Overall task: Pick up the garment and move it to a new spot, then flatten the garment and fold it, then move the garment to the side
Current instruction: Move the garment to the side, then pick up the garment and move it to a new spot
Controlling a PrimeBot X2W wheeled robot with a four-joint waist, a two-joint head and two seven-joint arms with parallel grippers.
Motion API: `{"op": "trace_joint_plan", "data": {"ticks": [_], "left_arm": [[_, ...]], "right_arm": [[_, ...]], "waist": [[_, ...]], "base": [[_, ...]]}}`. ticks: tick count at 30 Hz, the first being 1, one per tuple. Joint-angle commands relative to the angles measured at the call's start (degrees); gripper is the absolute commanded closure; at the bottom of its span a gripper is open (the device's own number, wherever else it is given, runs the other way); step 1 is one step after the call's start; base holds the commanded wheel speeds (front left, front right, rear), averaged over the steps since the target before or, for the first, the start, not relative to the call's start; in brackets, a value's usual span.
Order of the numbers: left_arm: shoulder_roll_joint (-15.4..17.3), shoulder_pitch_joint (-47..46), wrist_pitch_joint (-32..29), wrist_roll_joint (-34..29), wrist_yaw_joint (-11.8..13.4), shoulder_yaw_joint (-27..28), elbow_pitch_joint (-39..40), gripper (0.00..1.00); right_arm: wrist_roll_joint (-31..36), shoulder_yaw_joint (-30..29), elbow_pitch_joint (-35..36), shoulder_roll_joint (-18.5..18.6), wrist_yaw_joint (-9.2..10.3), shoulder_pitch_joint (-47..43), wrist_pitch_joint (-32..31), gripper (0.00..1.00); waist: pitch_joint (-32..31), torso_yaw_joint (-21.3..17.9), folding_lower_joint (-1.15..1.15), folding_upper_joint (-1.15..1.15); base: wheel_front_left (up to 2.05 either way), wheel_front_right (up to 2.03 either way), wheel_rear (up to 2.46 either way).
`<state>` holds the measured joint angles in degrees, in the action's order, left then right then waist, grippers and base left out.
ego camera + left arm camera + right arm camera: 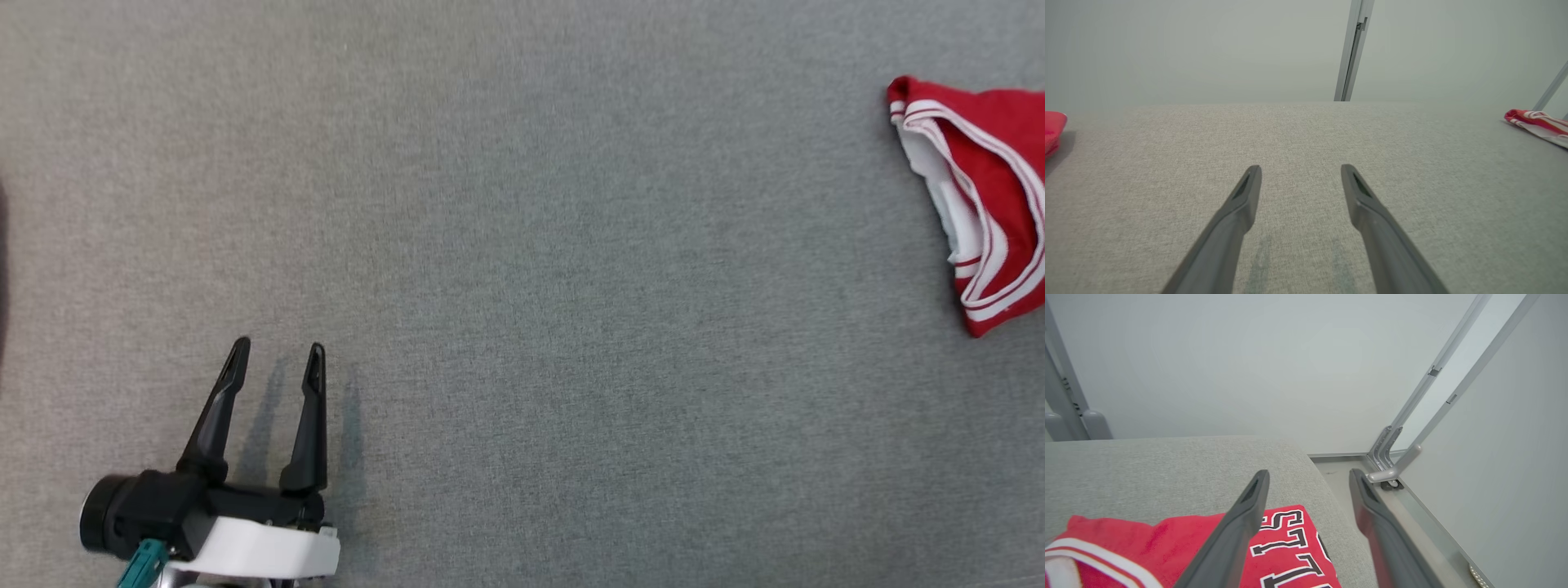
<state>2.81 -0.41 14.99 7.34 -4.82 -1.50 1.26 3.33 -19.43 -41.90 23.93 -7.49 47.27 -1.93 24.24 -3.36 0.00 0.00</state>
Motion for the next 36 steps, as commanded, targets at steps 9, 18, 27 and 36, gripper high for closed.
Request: {"op": "trace_joint_plan", "data": {"ticks": [9,18,27,36], "left_arm": [[0.2,5.13,0.27,4.26,2.61,2.44,-1.56,0.0],[0.21,8.98,0.27,6.56,4.33,3.1,-3.6,0.0],[0.18,11.6,0.27,6.82,3.37,4.03,-8.8,0.0],[0.21,12.66,0.27,7.71,4.48,2.79,-8.91,0.0]], "right_arm": [[-6.07,10.18,20.72,-11.42,-0.01,-20.44,14.43,0.0],[-7.86,18.29,35.27,-16.72,0.0,-40.81,17.17,0.0],[-5.34,16.9,34.31,-20.39,0.0,-53.29,17.17,0.0],[-7.63,16.03,34.26,-20.93,-0.01,-54.01,17.18,0.0]], "waist": [[-13.78,-1.3,0.0,0.0],[-20.57,-0.43,0.0,0.0],[-24.83,2.6,0.0,0.0],[-25.31,3.11,0.0,0.0]], "base": [[0.0,0.0,0.0],[0.0,0.0,0.0],[0.0,0.0,0.0],[0.0,0.0,0.0]]}}
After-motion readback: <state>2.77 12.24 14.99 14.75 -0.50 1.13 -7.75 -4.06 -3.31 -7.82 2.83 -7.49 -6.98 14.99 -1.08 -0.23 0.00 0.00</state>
